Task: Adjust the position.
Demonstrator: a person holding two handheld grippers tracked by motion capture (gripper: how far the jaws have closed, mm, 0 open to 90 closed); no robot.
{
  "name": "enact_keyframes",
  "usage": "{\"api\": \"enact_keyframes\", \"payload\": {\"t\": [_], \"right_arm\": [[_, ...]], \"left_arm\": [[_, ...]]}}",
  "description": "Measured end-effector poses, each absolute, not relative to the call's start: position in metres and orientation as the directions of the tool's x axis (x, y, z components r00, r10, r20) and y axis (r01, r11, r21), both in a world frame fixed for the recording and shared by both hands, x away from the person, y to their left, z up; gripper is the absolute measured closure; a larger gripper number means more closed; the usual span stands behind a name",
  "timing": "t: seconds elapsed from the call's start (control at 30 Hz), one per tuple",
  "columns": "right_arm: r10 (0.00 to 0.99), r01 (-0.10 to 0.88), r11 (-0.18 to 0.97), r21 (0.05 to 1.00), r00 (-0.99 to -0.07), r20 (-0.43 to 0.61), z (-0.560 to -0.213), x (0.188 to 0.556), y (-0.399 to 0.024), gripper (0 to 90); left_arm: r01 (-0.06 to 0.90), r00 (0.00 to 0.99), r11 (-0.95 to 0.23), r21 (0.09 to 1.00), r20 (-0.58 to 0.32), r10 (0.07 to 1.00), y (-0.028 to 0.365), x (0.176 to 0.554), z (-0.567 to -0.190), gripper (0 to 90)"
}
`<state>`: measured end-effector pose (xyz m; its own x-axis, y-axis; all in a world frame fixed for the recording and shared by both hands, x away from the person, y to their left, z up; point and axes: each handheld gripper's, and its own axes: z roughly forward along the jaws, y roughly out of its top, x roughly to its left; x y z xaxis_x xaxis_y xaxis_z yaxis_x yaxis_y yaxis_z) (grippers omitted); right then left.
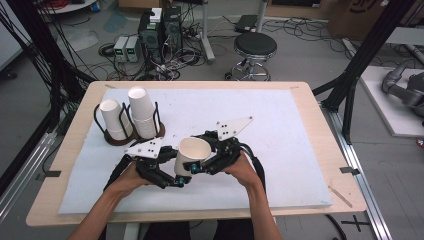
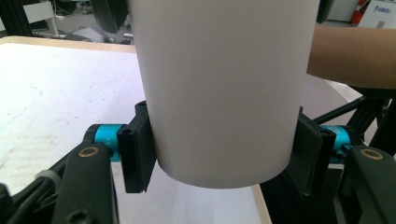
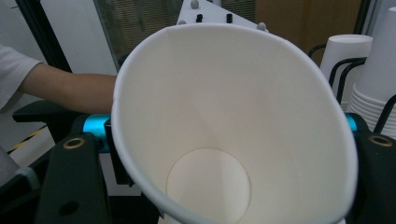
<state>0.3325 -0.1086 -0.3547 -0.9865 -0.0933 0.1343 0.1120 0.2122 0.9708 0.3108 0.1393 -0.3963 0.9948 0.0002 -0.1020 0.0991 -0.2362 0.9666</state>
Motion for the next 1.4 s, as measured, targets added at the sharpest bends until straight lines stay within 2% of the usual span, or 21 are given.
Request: {"api": "enact_keyframes", "payload": {"t": [0.2, 0.23, 0.27, 0.37, 0.43, 0.77, 1.4], "right_arm": [[-0.089, 0.114, 0.212, 0.971, -0.987, 0.135, -0.354, 0.332, -0.109, 31.3], [-0.086, 0.113, 0.211, 0.971, -0.987, 0.133, -0.354, 0.332, -0.11, 31.3], [-0.083, 0.111, 0.205, 0.972, -0.988, 0.13, -0.354, 0.332, -0.11, 31.4], [-0.077, 0.11, 0.196, 0.974, -0.989, 0.128, -0.353, 0.333, -0.112, 31.6], [-0.072, 0.11, 0.196, 0.974, -0.989, 0.126, -0.352, 0.333, -0.114, 31.5], [-0.066, 0.105, 0.196, 0.975, -0.99, 0.12, -0.35, 0.333, -0.117, 31.6], [-0.018, 0.104, 0.191, 0.976, -0.994, 0.109, -0.348, 0.337, -0.127, 31.6]], "left_arm": [[0.109, 0.994, -0.237, 0.966, -0.11, 0.009, 0.139, 0.311, -0.396, 34.4], [0.128, 0.992, -0.24, 0.962, -0.125, 0.028, 0.139, 0.311, -0.397, 29.7], [0.141, 0.99, -0.242, 0.96, -0.134, 0.044, 0.138, 0.311, -0.397, 20.8], [0.151, 0.988, -0.249, 0.957, -0.14, 0.06, 0.138, 0.31, -0.398, 15.1], [0.154, 0.987, -0.252, 0.955, -0.14, 0.074, 0.138, 0.311, -0.398, 7.6], [0.159, 0.985, -0.244, 0.957, -0.138, 0.1, 0.143, 0.311, -0.395, 7.6], [0.193, 0.96, -0.254, 0.948, -0.128, 0.251, 0.177, 0.307, -0.398, 7.6]]}}
